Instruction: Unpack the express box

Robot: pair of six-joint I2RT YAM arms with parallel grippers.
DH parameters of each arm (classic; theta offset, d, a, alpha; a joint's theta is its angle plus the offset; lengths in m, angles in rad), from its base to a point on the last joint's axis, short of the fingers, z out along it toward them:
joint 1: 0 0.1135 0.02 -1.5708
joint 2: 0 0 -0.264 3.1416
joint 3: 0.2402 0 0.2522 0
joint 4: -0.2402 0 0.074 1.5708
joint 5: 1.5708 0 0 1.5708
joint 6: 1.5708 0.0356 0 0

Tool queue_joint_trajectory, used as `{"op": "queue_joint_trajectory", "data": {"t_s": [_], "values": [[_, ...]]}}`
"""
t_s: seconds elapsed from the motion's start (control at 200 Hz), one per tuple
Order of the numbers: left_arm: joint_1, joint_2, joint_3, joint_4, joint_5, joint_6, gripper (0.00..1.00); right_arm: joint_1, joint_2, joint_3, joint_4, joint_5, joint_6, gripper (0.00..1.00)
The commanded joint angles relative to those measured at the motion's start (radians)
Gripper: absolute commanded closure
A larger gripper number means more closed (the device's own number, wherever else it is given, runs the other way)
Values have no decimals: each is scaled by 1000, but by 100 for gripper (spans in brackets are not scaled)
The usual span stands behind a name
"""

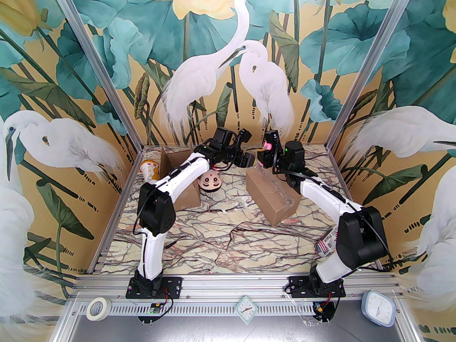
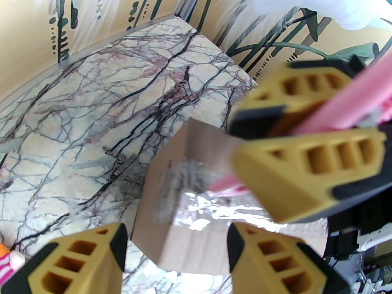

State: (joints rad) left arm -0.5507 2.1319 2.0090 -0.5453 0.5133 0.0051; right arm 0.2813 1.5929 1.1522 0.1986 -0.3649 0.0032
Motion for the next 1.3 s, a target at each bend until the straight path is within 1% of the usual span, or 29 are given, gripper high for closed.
{"op": "queue_joint_trajectory", "data": {"t_s": [0.0, 0.105, 0.29, 0.55, 0.765, 0.96, 1.245, 1.295], "values": [[-6, 71, 22, -30, 133, 12, 41, -1, -8, 17, -8, -18, 0, 100], [-6, 95, 20, -8, 152, -4, 41, -1, -10, 16, -14, -19, -2, 100], [-6, 133, 28, 0, 153, -17, 42, 0, -10, 15, -19, -22, -2, 100], [-6, 154, 13, -1, 132, -23, 56, -1, -14, 17, -9, -18, -5, 100], [-6, 150, -19, -9, 124, -8, 64, 0, -6, 19, 43, -5, -29, 100], [-6, 149, -22, -10, 130, -7, 67, 0, 29, 24, 85, -16, -30, 100], [-6, 150, -24, -16, 126, -4, 68, -1, 71, 24, 120, -8, -46, 100], [-5, 150, -25, -16, 123, -4, 70, -1, 73, 14, 136, -6, -49, 100]]}}
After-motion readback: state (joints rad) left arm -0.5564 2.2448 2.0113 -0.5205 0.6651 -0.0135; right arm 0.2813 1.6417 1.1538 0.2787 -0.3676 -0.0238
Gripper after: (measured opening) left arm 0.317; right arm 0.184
